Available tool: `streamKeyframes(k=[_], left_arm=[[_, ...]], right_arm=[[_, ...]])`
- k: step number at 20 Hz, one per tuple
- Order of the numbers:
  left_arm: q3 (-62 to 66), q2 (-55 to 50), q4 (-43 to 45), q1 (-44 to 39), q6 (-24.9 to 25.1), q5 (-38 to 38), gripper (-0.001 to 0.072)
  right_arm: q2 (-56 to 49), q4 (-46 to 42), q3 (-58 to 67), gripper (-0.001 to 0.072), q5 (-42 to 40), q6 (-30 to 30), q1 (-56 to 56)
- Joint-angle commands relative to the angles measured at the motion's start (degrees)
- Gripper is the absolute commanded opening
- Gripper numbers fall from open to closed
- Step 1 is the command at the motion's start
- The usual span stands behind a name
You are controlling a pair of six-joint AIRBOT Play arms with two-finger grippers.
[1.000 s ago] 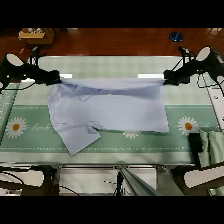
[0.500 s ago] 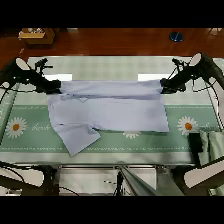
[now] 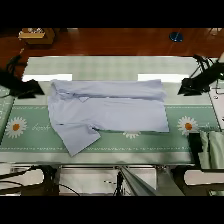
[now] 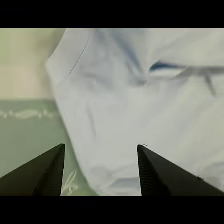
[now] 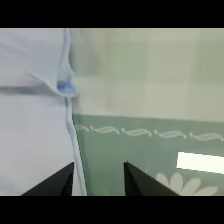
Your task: Fold the shirts.
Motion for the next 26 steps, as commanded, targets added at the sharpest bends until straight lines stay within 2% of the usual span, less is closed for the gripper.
streamKeyframes(k=[1, 4, 6, 8, 14, 18, 19, 21, 23, 26], left_arm=[[-18.0, 12.2, -5.0, 8.8, 4.3, -1.8, 0.0559], [-32.0, 20.2, -10.4, 14.5, 7.0, -2.3, 0.0559], [-37.9, 21.7, -10.2, 14.4, 8.2, -2.2, 0.0559], [-42.1, 21.6, -10.2, 13.6, 8.7, 1.2, 0.0559], [-45.6, 18.1, -12.1, 7.3, 8.6, 10.5, 0.0558], [-45.6, 13.8, -19.9, 3.3, 8.6, 18.3, 0.054], [-45.6, 13.0, -21.3, 2.4, 8.6, 20.1, 0.0496], [-45.6, 11.5, -22.0, 1.2, 8.6, 21.2, 0.033], [-45.6, 10.6, -21.3, 1.1, 8.7, 19.6, 0.0019], [-45.6, 10.6, -20.7, 1.5, 10.1, 16.3, 0.0018]], right_arm=[[6.7, 11.6, -12.0, 0.0455, -2.5, -4.7, -7.8], [7.7, 19.1, -17.4, 0.0475, -3.4, -8.6, -10.7], [7.8, 19.5, -17.9, 0.0475, -4.2, -9.1, -10.4], [7.8, 20.7, -17.9, 0.0475, -4.5, -9.2, -10.4], [7.8, 20.8, -17.9, 0.0474, -4.0, -9.1, -10.4], [7.8, 20.8, -17.9, 0.0474, -1.6, -9.0, -10.4], [8.1, 20.8, -17.9, 0.0474, -1.5, -8.8, -10.4], [9.2, 20.9, -17.9, 0.0474, -1.5, -8.5, -10.4], [10.5, 20.8, -17.9, 0.0474, -1.5, -8.4, -10.4], [11.5, 16.7, -17.9, 0.0475, 0.6, -8.2, -10.5]])
